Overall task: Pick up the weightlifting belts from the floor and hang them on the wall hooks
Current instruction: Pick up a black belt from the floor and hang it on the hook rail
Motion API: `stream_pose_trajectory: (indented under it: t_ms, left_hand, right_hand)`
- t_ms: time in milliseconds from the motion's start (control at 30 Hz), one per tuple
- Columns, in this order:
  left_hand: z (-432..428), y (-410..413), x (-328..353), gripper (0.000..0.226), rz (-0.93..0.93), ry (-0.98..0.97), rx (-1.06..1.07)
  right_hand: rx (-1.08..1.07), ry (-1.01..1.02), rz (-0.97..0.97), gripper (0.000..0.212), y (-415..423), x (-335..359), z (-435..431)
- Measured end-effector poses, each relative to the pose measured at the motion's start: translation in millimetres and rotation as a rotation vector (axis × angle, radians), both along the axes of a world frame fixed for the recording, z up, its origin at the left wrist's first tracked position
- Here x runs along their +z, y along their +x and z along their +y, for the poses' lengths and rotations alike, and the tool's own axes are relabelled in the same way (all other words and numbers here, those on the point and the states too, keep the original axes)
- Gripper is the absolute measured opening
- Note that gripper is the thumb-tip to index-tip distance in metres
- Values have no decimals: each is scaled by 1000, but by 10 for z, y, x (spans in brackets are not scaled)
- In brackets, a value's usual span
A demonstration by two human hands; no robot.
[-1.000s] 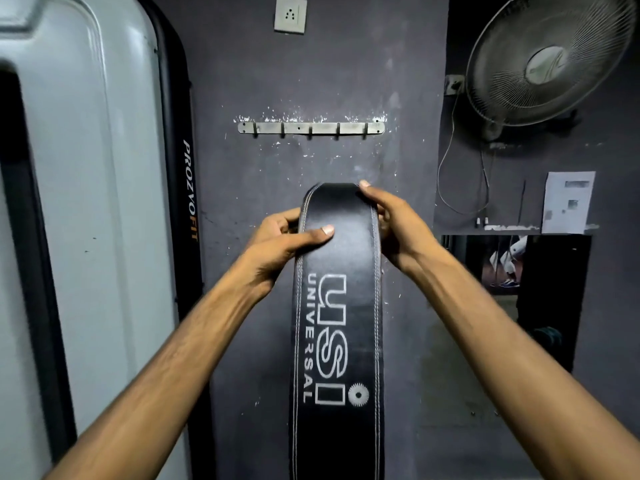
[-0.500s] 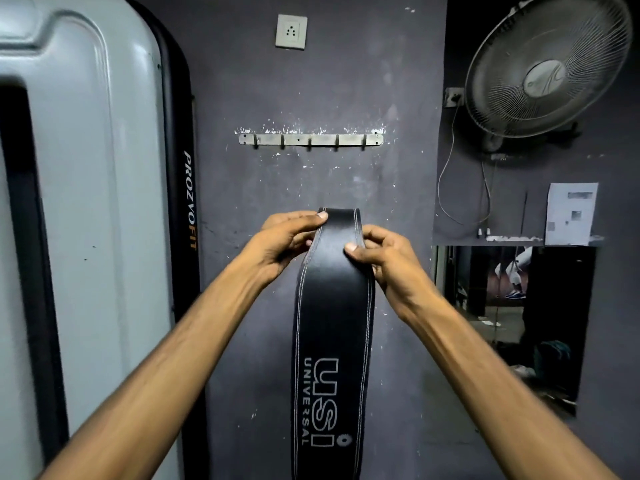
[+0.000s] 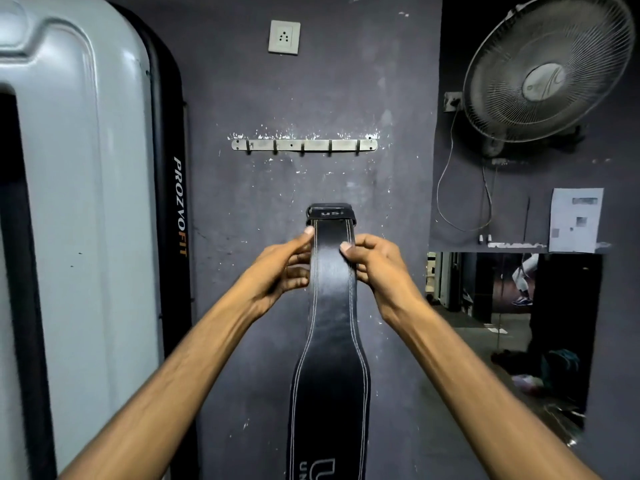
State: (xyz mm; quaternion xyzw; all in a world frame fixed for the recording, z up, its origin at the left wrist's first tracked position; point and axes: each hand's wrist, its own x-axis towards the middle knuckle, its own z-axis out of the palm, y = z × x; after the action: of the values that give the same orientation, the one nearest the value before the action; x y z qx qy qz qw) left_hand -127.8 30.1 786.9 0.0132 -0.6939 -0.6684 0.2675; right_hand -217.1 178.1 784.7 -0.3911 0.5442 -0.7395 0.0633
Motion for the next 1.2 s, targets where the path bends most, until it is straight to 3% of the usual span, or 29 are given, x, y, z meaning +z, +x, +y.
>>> stream_pose_trajectory:
  t_ms: [100, 233, 300, 467, 767, 867, 933, 1033, 1200]
  left_hand:
    - [130, -100, 172, 42, 28, 18, 54]
    - [237, -188, 211, 8, 145, -49, 124]
    - [234, -188, 141, 13, 180, -119, 154]
    - [158, -186, -103, 27, 118, -280, 181]
    - [-409, -292, -243, 33, -62, -508, 99]
    - [-631, -408, -224, 55, -51, -450, 230]
    - [-743, -521, -213, 70, 15, -527, 411]
    - [-851, -689, -154, 57, 88, -674, 643]
    - [-972, -1055, -101, 49, 167, -952, 770]
  right_hand:
    - [42, 24, 84, 10, -8, -158, 113]
    - [142, 84, 70, 8, -122, -243, 202]
    - [167, 76, 28, 5, -241, -169, 215]
    - [154, 103, 35, 30, -417, 127, 74]
    - [-137, 20, 10, 11, -540, 47, -577]
    - [-182, -65, -6, 8, -512, -1, -784]
    - [-216, -113, -25, 9, -518, -33, -891]
    - [-284, -152, -62, 15, -603, -65, -1011]
    - [-351, -155, -4, 20, -936, -29, -1188]
